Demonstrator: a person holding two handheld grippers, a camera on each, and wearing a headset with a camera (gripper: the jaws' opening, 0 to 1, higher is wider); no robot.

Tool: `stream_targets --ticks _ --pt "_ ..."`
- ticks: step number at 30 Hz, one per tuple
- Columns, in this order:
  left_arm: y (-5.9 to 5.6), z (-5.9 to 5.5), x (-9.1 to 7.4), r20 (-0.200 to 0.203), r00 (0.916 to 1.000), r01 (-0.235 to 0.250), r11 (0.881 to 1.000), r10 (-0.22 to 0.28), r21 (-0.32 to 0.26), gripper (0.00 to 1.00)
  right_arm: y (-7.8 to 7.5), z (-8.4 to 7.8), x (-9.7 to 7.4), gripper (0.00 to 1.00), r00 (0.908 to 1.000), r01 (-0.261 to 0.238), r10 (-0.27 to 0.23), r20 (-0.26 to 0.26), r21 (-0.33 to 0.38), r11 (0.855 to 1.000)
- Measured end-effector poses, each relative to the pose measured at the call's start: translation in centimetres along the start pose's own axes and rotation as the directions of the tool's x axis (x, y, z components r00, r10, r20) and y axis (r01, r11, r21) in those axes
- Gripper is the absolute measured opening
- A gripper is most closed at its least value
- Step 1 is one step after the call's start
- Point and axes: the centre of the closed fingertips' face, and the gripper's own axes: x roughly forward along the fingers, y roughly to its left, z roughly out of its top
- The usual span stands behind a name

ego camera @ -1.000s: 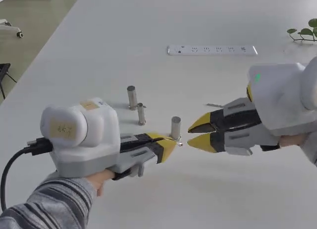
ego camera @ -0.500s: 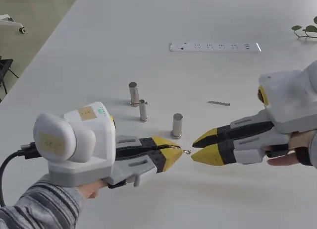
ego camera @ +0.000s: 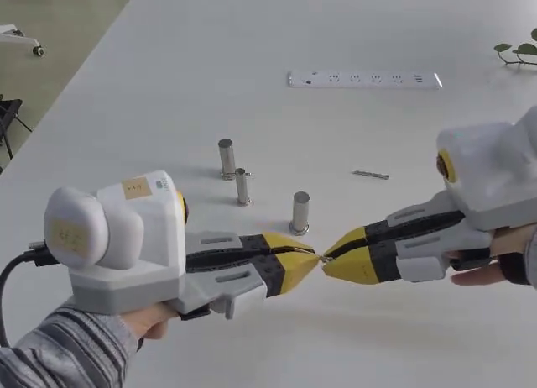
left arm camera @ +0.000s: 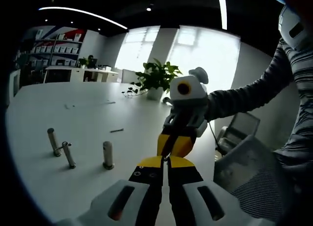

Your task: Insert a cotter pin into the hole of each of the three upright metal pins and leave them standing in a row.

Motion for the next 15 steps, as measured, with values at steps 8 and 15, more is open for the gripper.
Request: stream_targets --ticks 8,15 --pt "-0.06 0.12 -0.22 0.024 0.9997 0.010 0.999 -0.009 -0.051 0.00 0.29 0.07 0.00 0.00 0.9990 0.010 -0.014 -0.042 -0.081 0.997" --pt "-0.02 -0.32 -0.04 0.001 0.9999 0.010 0.999 -0.010 -0.050 0.00 -0.01 -0.36 -0.33 0.00 0.9865 0.020 -0.061 -0.152 -0.262 0.965"
